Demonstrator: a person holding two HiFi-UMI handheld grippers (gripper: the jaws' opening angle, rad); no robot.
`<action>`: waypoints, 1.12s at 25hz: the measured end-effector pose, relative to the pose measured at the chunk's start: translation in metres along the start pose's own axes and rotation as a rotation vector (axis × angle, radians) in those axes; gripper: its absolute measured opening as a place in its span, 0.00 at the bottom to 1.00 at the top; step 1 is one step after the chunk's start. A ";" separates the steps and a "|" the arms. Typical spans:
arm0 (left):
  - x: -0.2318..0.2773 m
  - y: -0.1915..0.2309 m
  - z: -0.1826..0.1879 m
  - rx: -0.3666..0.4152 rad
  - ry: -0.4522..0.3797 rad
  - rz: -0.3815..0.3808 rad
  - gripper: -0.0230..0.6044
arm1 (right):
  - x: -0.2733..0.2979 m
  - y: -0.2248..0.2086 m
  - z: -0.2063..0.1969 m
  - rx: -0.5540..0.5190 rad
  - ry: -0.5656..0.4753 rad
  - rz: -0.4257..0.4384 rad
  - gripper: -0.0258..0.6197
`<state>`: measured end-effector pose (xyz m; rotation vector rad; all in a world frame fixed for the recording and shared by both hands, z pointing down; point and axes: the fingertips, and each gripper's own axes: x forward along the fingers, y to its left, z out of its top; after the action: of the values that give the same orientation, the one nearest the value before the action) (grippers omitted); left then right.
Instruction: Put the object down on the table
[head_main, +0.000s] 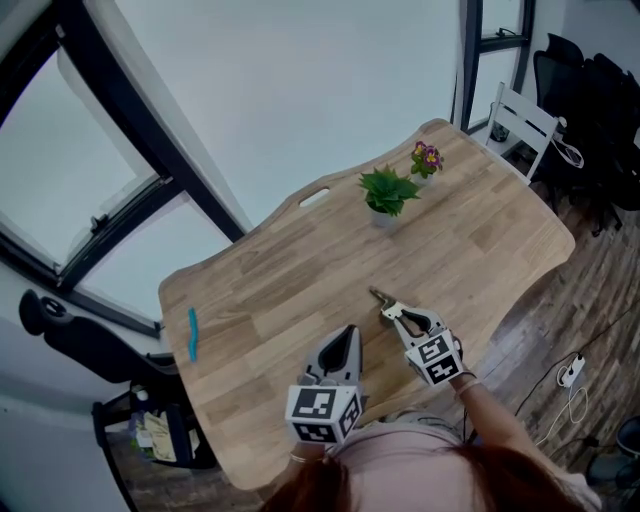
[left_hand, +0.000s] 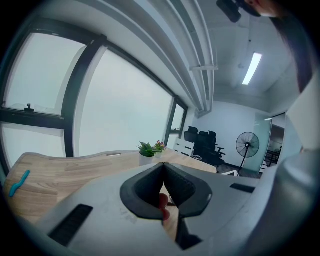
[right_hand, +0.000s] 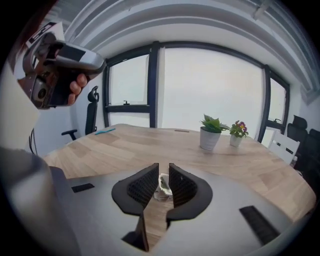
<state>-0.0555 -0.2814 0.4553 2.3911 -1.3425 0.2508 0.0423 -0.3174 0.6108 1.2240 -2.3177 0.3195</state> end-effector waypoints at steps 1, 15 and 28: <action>0.001 -0.002 0.000 0.003 0.001 -0.004 0.04 | -0.004 -0.001 0.004 0.017 -0.015 -0.011 0.12; 0.005 -0.012 0.014 0.030 -0.025 -0.012 0.04 | -0.056 -0.013 0.053 0.099 -0.163 -0.100 0.05; 0.006 -0.027 0.030 0.081 -0.047 -0.035 0.04 | -0.120 -0.019 0.105 0.160 -0.332 -0.175 0.04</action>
<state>-0.0306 -0.2864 0.4232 2.4996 -1.3331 0.2455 0.0815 -0.2878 0.4584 1.6551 -2.4728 0.2597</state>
